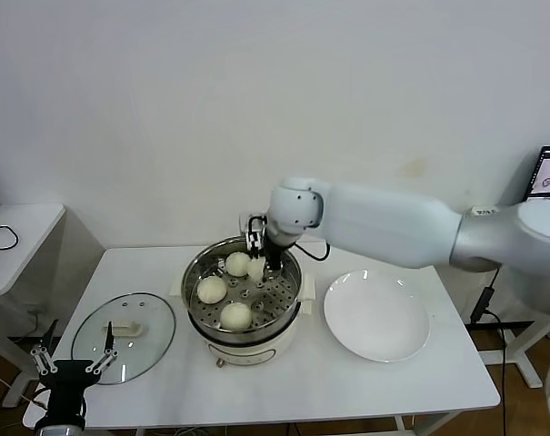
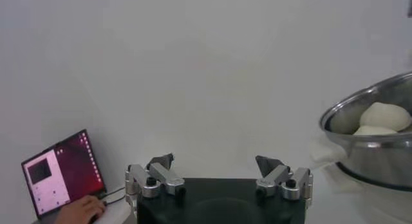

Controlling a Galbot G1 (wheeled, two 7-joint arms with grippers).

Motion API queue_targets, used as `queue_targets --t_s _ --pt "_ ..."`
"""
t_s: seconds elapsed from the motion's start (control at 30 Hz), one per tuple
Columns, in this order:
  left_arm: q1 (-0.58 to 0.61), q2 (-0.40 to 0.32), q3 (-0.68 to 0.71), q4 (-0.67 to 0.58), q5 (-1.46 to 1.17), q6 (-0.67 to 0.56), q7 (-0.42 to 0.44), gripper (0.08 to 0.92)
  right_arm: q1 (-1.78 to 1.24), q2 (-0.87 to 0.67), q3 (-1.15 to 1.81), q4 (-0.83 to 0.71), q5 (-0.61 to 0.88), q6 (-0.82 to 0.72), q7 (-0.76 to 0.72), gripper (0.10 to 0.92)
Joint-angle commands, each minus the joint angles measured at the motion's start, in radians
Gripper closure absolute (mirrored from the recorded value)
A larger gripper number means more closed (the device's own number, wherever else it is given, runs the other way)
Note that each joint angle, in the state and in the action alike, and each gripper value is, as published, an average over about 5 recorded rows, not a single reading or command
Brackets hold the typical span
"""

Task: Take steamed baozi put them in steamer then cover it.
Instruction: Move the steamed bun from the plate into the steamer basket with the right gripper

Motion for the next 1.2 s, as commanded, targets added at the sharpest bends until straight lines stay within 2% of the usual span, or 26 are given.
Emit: queue_targets --t_s 0.03,0.67,0.97,1.1,1.2 --pt "-0.004 0.0 -0.001 0.008 -0.001 0.0 0.0 0.177 -0.07 0.069 -0.024 -0.033 -0.031 -0.023 0.029 0.448" --pt "-0.008 -0.003 -0.001 0.009 -0.001 0.0 -0.001 0.177 -0.093 0.028 0.0 -0.035 -0.08 -0.022 0.035 0.433" --pt "-0.007 -0.004 -0.004 -0.002 -0.002 0.0 0.0 0.177 -0.032 -0.069 0.049 0.049 -0.07 -0.021 0.02 0.225" --pt "-0.008 -0.001 -0.004 -0.004 -0.003 0.0 0.001 0.177 -0.013 -0.166 0.086 0.14 -0.018 -0.02 0.08 0.205" --pt "-0.014 0.0 -0.005 0.0 -0.007 -0.001 0.002 0.177 -0.033 -0.265 0.127 0.241 0.062 -0.017 0.211 0.203"
